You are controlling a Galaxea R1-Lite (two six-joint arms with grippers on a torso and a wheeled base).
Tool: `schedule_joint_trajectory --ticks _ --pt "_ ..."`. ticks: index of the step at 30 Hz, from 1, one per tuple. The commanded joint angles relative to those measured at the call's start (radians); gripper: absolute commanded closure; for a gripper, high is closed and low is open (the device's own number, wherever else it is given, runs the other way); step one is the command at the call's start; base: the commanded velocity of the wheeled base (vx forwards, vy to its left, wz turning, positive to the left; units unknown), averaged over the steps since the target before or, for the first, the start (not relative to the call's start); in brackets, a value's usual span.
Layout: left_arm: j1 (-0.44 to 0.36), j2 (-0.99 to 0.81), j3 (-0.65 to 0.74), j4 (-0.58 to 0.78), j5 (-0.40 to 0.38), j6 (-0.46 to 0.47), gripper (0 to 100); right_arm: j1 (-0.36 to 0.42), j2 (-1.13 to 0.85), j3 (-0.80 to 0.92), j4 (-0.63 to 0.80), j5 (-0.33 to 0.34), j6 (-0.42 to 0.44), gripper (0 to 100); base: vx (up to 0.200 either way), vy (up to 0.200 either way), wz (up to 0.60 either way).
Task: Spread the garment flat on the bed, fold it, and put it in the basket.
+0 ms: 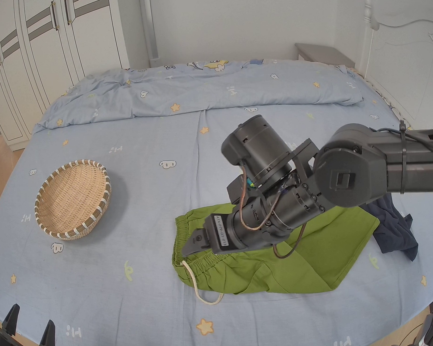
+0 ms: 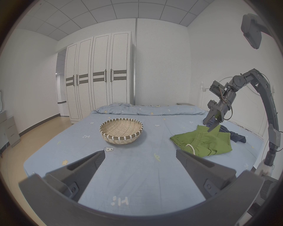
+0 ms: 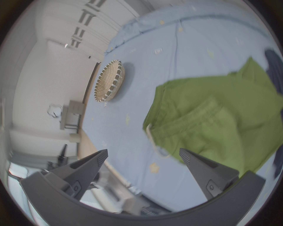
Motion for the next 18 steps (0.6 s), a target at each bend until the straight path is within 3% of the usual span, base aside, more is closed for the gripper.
schedule_joint_trajectory --ticks 1,2,3,4,11,18 --pt "0.000 -0.018 0.018 -0.001 0.001 -0.001 0 -0.202 -0.061 0.303 -0.338 -0.239 -0.507 0 0.000 0.000 0.00" --pt "0.000 -0.018 0.018 -0.001 0.001 -0.001 0 -0.214 -0.071 0.352 -0.434 -0.247 -0.527 0 0.000 0.000 0.00" --pt "0.000 -0.018 0.018 -0.001 0.001 -0.001 0 -0.214 -0.071 0.352 -0.434 -0.247 -0.527 0 0.000 0.000 0.00" --pt "0.000 -0.018 0.018 -0.001 0.001 -0.001 0 -0.231 -0.074 0.401 -0.550 -0.250 -0.513 0 0.000 0.000 0.00" --pt "0.000 -0.018 0.018 0.001 0.001 0.001 0 -0.298 -0.046 0.375 -0.566 -0.250 -0.516 0 0.000 0.000 0.00" --pt "0.000 -0.018 0.018 0.001 0.001 0.002 0 -0.306 -0.021 0.372 -0.542 -0.241 -0.517 0 0.000 0.000 0.00"
